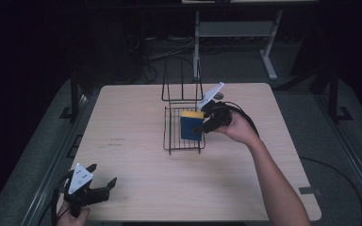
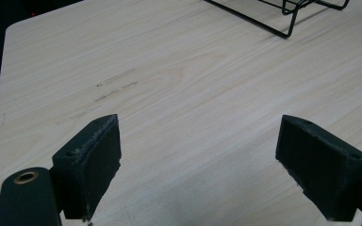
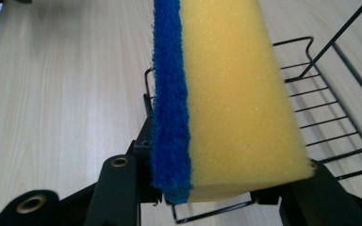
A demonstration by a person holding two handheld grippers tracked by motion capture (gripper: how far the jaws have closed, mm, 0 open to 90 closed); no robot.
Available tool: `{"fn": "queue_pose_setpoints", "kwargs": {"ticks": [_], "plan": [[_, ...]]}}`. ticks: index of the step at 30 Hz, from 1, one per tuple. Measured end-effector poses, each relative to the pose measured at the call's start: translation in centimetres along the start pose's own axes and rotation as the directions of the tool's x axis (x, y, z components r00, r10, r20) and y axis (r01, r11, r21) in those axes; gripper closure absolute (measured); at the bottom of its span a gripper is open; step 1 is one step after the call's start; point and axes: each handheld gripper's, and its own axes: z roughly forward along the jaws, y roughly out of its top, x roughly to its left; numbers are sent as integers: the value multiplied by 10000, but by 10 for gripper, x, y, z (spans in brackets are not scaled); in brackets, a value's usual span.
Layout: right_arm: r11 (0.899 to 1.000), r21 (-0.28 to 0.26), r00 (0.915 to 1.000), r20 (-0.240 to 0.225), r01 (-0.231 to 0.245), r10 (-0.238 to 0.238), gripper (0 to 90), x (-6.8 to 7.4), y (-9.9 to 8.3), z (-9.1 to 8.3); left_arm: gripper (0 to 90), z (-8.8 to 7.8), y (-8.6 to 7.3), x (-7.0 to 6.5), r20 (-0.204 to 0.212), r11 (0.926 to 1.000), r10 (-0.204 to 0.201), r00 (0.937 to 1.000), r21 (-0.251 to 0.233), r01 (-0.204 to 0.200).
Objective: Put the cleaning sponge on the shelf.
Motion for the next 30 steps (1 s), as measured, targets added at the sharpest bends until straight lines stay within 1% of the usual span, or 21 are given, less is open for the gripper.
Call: {"fn": "queue_pose_setpoints", "kwargs": {"ticks": [2, 3, 4, 6, 8, 9, 10, 13, 15, 17, 20, 23, 24, 27, 29, 30], "plan": [[10000, -9, 9999, 113, -50, 50, 551, -4, 0, 1, 141, -1, 1, 0, -14, 10000, 34, 10000, -1, -34], [9998, -47, 9997, 89, -209, 209, 551, -6, 0, 2, 141, -1, 1, 0, -4, 10000, 65, 10000, -33, -65], [9997, -89, 9998, 48, -218, 218, 551, -8, 0, 3, 141, -1, 1, 0, 3, 10000, 69, 10000, -60, -69], [9998, 1, 9996, 154, -215, 215, 551, -10, 1, 4, 141, -1, 0, 0, -21, 10000, 55, 10000, 6, -55], [9999, -61, 9997, 164, -154, 155, 550, -13, 2, 6, 141, -1, 0, 1, -10, 10000, 40, 10000, 8, -40], [9995, -64, 9991, 308, -300, 302, 550, -13, 2, 6, 141, -1, 0, 1, -38, 10000, 10, 10000, -14, -10], [9996, -59, 9988, 393, -277, 279, 550, -15, 2, 7, 141, -1, 0, 0, -39, 10000, 3, 10000, -43, -3], [9990, -108, 9982, 423, -431, 435, 551, -17, 2, 9, 141, -1, 0, 1, -35, 10000, 16, 10000, -46, -16], [9990, -155, 9984, 371, -417, 422, 551, -21, 1, 13, 141, -1, 0, 1, -34, 10000, 18, 10000, -2, -18], [9994, -16, 9987, 389, -340, 341, 551, -24, -1, 16, 141, -1, 0, 0, -12, 10000, 29, 10000, 3, -29], [9976, 87, 9969, 369, -692, 689, 551, -26, -4, 21, 141, -1, 0, 0, 11, 10000, 40, 10000, -42, -40], [9975, 146, 9968, 407, -695, 688, 550, -28, -5, 24, 141, -1, 0, 1, -9, 10000, 34, 10000, 22, -34], [9979, 122, 9971, 442, -630, 624, 549, -29, -5, 26, 141, -1, 0, 1, -7, 10000, 45, 10000, 12, -45], [9980, 85, 9967, 514, -630, 625, 545, -31, -6, 29, 141, -1, 0, 1, -18, 10000, 34, 10000, 12, -34], [9970, -106, 9959, 473, -762, 766, 546, -32, -6, 30, 141, -1, 0, 1, -21, 10000, 14, 10000, 19, -14], [9970, -110, 9960, 457, -766, 770, 546, -33, -7, 31, 141, -2, 0, 1, -15, 10000, 14, 10000, 12, -14]]}}
